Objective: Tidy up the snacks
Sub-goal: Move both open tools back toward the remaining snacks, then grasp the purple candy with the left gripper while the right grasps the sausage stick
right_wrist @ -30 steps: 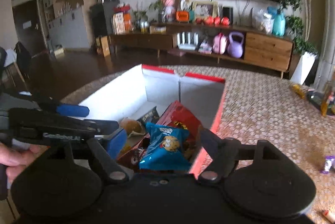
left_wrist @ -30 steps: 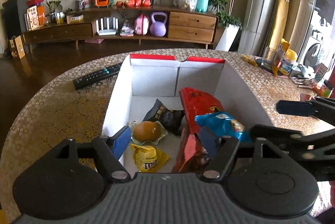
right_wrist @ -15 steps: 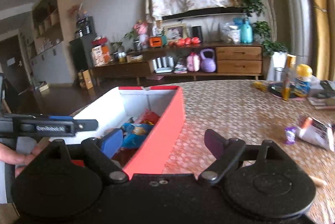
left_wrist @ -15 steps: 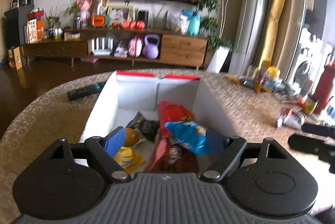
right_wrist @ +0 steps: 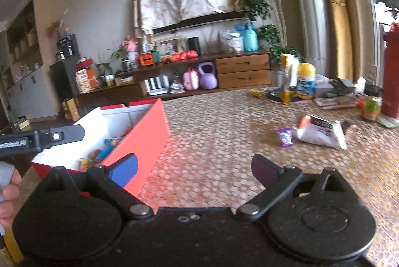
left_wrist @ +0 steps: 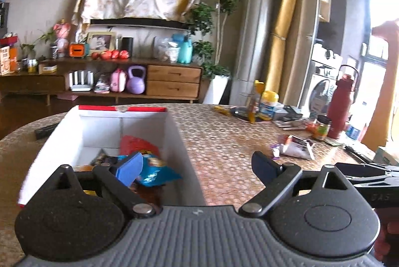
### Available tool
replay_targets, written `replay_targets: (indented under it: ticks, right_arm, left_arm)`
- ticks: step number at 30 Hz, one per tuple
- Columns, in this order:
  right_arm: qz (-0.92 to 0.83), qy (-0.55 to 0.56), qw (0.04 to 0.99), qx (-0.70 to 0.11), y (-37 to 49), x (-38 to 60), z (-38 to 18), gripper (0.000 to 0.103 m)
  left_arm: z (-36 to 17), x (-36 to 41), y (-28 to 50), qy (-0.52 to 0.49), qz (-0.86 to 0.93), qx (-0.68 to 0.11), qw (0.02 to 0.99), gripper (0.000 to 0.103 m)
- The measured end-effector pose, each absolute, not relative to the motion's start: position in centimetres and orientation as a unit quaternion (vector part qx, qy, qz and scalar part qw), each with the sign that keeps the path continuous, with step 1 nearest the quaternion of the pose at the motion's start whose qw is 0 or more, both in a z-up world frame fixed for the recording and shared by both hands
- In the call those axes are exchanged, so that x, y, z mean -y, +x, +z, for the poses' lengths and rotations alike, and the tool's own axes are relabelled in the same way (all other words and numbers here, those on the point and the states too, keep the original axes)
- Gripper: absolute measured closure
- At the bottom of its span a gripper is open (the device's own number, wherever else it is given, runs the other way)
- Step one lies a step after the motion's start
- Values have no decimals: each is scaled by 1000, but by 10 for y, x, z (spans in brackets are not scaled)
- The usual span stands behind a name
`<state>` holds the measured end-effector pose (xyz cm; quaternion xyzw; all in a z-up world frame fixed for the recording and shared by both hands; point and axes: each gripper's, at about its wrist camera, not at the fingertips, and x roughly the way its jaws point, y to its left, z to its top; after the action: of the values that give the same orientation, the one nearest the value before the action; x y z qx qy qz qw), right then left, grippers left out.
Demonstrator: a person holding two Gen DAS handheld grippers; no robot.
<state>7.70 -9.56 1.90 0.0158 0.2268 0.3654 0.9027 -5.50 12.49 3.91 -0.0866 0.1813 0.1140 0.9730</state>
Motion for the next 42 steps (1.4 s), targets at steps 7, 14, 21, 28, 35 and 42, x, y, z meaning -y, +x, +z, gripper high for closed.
replay_targets:
  ticks: [7, 14, 21, 28, 35, 42]
  right_arm:
    - [320, 24, 918, -232, 80, 132, 2, 2]
    - [291, 30, 926, -237, 91, 168, -14, 1]
    - [287, -11, 925, -249, 118, 184, -33, 4]
    - [309, -57, 908, -277, 160, 182, -48, 14]
    - [326, -99, 892, -298, 197, 169, -60, 24]
    - [337, -107, 876, -328, 228, 163, -70, 43]
  left_arm:
    - [33, -95, -40, -70, 72, -197, 975, 8]
    - [27, -74, -32, -62, 49, -205, 976, 8]
    - [15, -58, -19, -53, 31, -224, 973, 8]
    - [4, -55, -1, -52, 23, -246, 968, 8]
    - [-6, -53, 16, -52, 18, -263, 963, 8]
    - [-11, -51, 39, -51, 12, -274, 960, 8]
